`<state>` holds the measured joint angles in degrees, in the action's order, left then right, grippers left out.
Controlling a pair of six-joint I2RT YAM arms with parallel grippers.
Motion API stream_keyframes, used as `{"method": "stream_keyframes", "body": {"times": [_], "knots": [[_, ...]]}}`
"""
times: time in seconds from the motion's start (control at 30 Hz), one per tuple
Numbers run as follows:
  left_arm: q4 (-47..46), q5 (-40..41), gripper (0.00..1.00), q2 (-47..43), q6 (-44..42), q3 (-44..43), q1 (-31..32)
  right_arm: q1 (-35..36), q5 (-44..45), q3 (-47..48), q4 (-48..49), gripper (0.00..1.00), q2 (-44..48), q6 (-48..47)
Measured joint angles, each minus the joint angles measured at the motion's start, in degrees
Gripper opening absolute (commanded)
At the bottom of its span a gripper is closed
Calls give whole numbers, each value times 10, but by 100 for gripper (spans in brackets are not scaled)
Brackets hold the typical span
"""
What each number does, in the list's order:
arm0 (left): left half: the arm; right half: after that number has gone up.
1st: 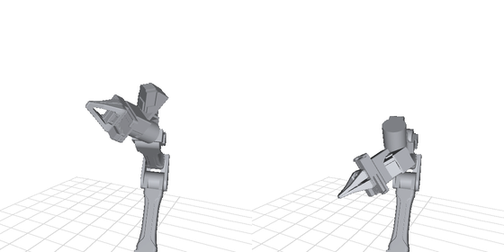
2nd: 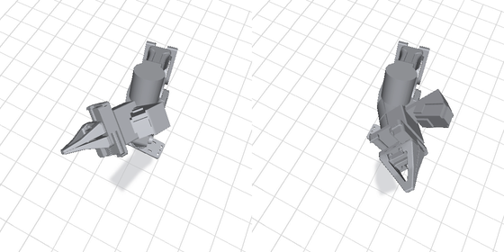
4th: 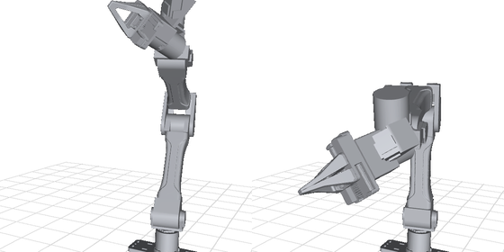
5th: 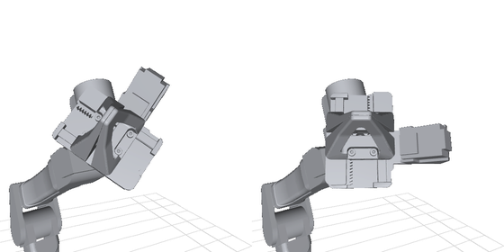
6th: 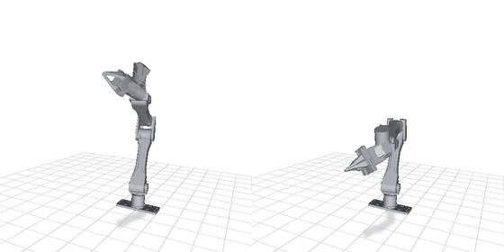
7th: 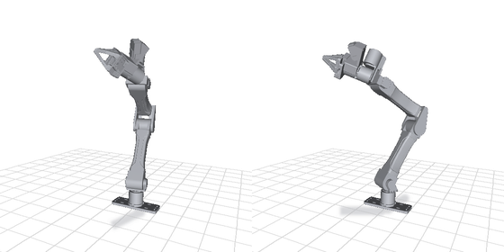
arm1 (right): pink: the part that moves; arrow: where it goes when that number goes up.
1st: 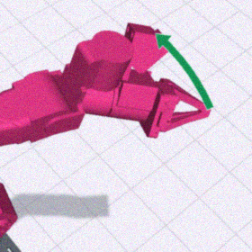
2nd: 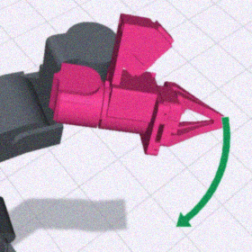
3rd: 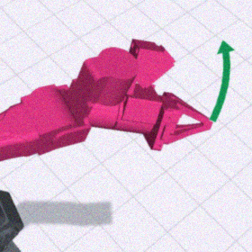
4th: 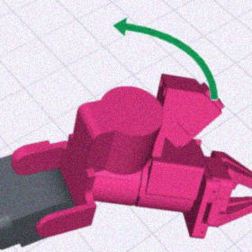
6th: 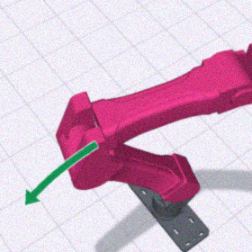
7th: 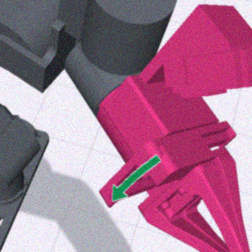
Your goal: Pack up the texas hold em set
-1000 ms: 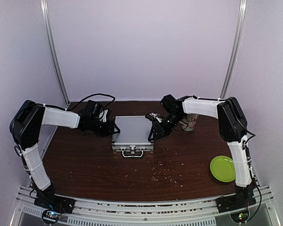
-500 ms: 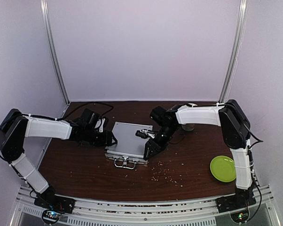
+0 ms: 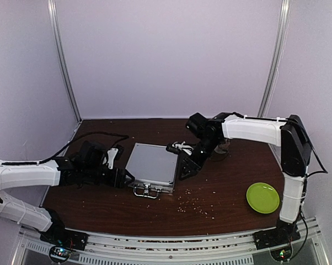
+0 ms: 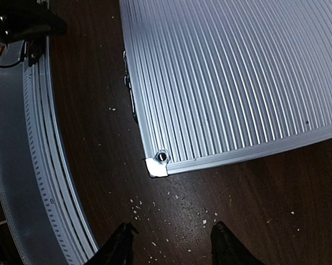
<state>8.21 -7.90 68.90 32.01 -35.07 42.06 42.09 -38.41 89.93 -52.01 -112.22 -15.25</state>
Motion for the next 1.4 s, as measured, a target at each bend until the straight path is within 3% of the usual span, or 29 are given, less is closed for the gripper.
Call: {"method": "stream_keyframes", "body": {"times": [0.2, 0.43, 0.63, 1.4], "knots": [[-31, -44, 65, 46, -29, 19, 27, 3, 5, 82, -12, 34, -17, -22], [-66, -63, 65, 137, -43, -3, 39, 11, 10, 172, -5, 29, -82, -23], [-73, -66, 64, 165, -52, -30, 40, 12, 21, 207, -5, 28, -165, -18], [-53, -127, 60, 254, -56, -86, 49, 12, 23, 242, -20, 29, -187, -15]]}}
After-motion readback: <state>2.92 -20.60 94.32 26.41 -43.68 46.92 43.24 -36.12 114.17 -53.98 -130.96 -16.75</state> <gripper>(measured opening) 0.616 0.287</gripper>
